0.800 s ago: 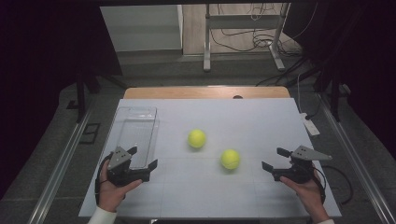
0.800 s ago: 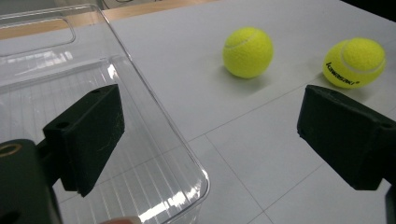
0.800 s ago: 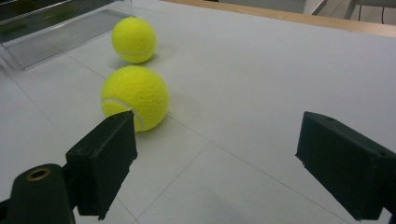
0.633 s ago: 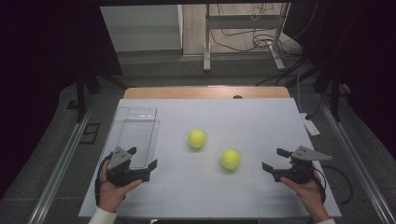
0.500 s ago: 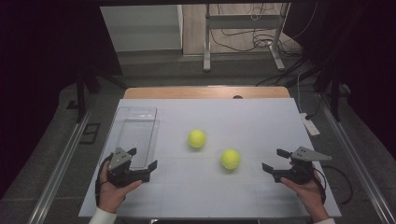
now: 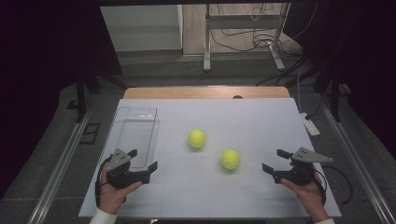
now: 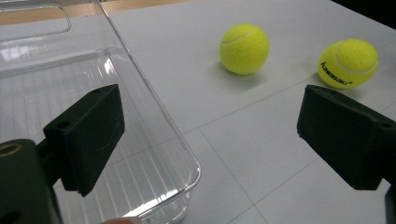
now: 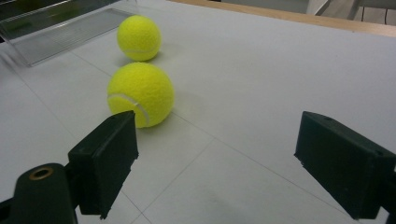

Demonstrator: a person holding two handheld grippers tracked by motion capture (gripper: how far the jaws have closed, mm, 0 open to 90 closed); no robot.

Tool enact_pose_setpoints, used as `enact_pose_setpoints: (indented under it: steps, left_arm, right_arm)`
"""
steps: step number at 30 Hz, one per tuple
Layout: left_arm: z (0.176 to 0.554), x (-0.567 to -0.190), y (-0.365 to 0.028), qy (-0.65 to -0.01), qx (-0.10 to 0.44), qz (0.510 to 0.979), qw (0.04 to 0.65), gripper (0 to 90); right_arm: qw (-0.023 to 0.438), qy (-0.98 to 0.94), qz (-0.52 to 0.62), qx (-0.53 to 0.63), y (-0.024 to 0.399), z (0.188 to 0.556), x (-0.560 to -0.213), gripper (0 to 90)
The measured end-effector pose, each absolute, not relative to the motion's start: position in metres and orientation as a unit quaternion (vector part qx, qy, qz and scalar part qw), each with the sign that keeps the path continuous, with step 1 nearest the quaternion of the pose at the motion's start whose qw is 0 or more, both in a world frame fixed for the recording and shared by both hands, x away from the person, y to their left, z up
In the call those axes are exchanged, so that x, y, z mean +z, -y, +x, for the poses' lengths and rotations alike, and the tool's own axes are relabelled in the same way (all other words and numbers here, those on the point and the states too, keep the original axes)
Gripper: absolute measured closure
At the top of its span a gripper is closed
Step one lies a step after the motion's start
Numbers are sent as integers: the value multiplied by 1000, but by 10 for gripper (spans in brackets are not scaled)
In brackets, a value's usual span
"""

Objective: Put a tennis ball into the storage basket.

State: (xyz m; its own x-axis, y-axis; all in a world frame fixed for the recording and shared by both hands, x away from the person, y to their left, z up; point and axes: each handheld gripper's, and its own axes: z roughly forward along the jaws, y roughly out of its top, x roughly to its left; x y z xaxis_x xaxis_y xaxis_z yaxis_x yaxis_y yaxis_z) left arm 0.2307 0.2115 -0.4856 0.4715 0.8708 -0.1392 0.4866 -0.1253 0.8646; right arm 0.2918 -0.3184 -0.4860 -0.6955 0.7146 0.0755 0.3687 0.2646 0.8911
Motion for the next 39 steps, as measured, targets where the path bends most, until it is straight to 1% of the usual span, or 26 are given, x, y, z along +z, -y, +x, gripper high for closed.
enact_pose_setpoints:
  steps: [9,20,33,39]
  left_arm:
    - [232,-488,-210,-478,200,716,468,85]
    - [232,-488,-213,-485,207,712,464,77]
    - [231,-481,-204,-469,207,729,455,83]
    - [231,-478,-203,-469,204,728,456,78]
  right_arm:
    - [171,-777,349,495,322,290,-489,138]
    - [168,-786,340,488,318,292,-493,143]
    - [168,-786,341,488,319,294,-494,143]
    - [168,-788,339,485,318,294,-494,141]
